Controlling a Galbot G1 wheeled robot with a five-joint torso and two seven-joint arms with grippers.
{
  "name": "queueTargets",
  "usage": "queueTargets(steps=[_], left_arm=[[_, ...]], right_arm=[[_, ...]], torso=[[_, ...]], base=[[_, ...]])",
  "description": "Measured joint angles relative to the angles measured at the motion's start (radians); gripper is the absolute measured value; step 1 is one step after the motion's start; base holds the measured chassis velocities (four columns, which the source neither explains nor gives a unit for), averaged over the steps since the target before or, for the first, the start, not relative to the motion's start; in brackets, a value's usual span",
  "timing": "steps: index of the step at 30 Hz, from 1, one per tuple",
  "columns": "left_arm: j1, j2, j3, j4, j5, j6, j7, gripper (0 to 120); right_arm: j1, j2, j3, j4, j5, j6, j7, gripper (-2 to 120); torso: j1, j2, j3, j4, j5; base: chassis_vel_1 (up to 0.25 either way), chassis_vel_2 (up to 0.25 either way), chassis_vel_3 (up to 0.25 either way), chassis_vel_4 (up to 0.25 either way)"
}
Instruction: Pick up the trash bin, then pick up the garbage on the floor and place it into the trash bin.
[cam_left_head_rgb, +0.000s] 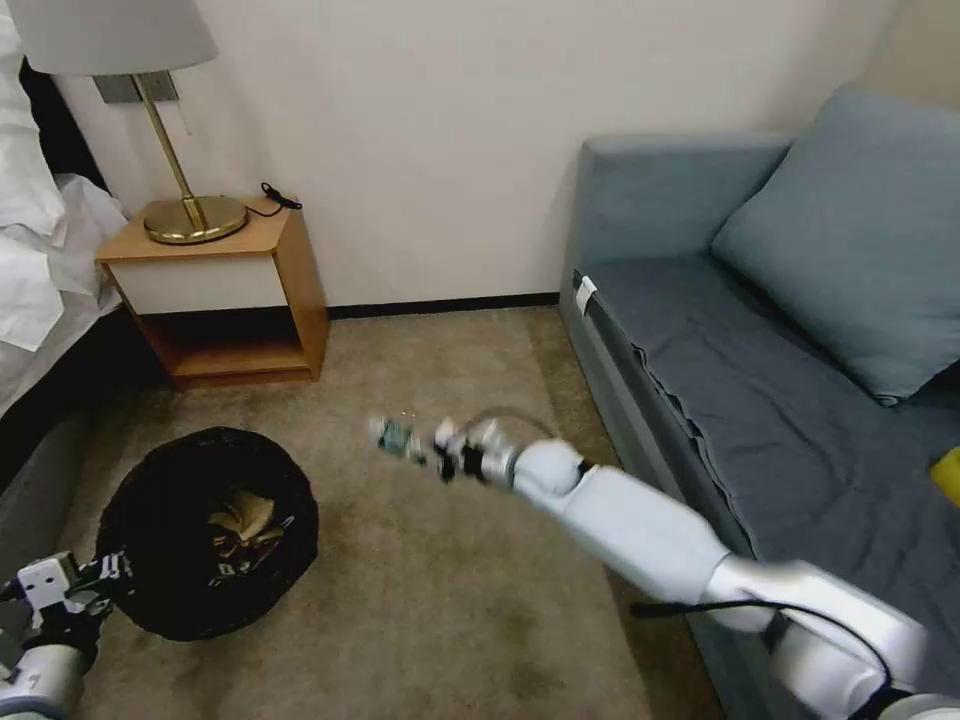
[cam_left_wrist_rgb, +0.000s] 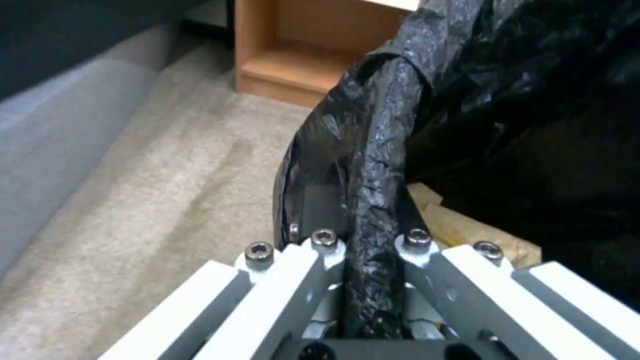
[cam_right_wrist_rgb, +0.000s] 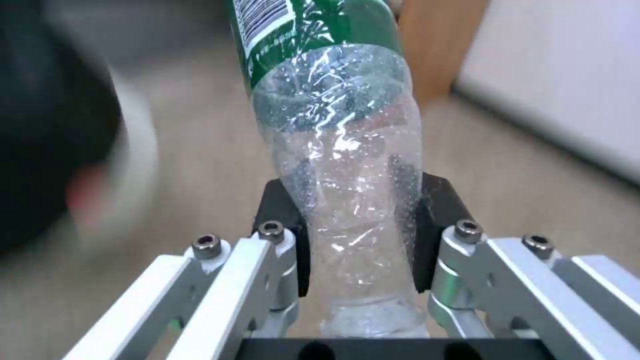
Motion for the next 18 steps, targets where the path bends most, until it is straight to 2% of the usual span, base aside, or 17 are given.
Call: queueTargets(steps=[2,3,5,7,10,14,18], left_arm=[[-0.012,-0.007,0.03,-0.013,0.015,0.01,-0.008,1],[-0.012,-0.007,0.03,-0.013,0.015,0.01,-0.008,1],[-0.024,-0.014,0.062,-0.026,0.026,0.02,-0.017,1],[-0.027,-0.016,0.071,-0.03,0.029,0.022,-0.019,1],[-0.025,-0.022,0.091,-0.043,0.039,0.026,-0.027,1],[-0.013,-0.032,0.106,-0.059,0.047,0.027,-0.027,1],[-0.003,-0.042,0.115,-0.073,0.055,0.027,-0.025,1]], right_arm=[[0.033,-0.039,0.012,0.12,0.073,-0.026,0.046,25],[0.033,-0.039,0.012,0.12,0.073,-0.026,0.046,25],[0.055,-0.08,0.003,0.259,0.133,-0.043,0.073,25],[0.06,-0.092,-0.005,0.299,0.149,-0.049,0.081,25],[0.072,-0.131,-0.073,0.46,0.17,-0.071,0.107,25],[0.07,-0.134,-0.141,0.534,0.162,-0.092,0.125,25],[0.065,-0.124,-0.193,0.544,0.132,-0.097,0.126,25]], torso=[[0.0,0.0,0.0,0.0001,-0.0001],[0.0,0.0,0.0,0.0001,-0.0001],[0.0,0.0,0.0,-0.0002,0.0],[0.0,0.0,0.0,-0.0001,-0.0001],[0.0,0.0,0.0,0.0,-0.0001],[0.0,0.0,0.0,0.0,-0.0001],[0.0,0.0,0.0,0.0001,0.0]], base=[[0.0,0.0,0.0,0.0],[0.0,0.0,0.0,0.0],[0.0,0.0,0.0,0.0],[0.0,0.0,0.0,0.0],[0.0,0.0,0.0,0.0],[0.0,0.0,0.0,0.0],[0.0,0.0,0.0,0.0]])
